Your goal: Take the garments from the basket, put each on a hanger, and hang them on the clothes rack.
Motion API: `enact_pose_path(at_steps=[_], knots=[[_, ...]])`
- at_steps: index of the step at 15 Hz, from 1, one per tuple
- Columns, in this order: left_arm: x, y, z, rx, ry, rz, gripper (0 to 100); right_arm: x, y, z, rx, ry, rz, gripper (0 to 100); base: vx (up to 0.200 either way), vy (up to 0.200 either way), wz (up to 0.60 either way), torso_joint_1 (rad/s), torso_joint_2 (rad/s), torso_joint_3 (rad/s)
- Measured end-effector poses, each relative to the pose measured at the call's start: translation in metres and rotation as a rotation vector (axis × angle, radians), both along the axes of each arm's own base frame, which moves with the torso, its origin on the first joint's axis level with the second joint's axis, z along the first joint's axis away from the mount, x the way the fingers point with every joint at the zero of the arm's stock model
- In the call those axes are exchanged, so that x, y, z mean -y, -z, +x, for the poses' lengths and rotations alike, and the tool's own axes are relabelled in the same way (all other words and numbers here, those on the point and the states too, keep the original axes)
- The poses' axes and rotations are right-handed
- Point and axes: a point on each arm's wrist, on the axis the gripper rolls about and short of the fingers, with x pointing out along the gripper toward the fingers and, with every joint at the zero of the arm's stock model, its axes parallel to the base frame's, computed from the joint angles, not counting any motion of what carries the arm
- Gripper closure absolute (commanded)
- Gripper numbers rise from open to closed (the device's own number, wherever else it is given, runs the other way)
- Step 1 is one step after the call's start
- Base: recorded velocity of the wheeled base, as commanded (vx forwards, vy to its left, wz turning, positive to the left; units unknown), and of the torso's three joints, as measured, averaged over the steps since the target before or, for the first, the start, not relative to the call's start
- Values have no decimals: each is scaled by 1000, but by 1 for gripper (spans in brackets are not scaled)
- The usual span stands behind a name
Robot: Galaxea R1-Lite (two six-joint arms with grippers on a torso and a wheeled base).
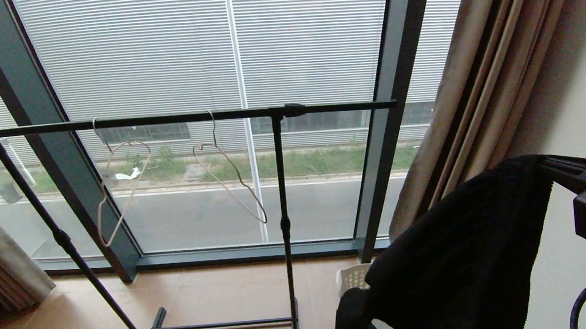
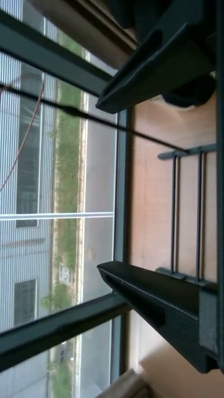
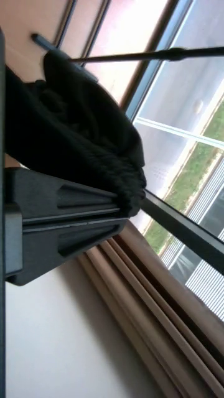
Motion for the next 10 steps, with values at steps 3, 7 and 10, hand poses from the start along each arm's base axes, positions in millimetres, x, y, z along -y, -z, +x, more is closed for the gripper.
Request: enact_pose_path(at_steps=[3, 7, 10], knots=[[0, 0, 0, 0, 1, 0, 0, 1, -1, -1, 7, 0, 3, 100, 0, 200, 0, 4, 1, 1], [0, 0, 0, 0, 0, 0, 0, 1, -1, -2, 9, 0, 3, 100, 0, 200, 0, 1, 0, 4], [0, 0, 0, 0, 0, 0, 0, 1, -1, -2, 7, 0, 3, 100, 0, 200, 0, 2, 2, 2]])
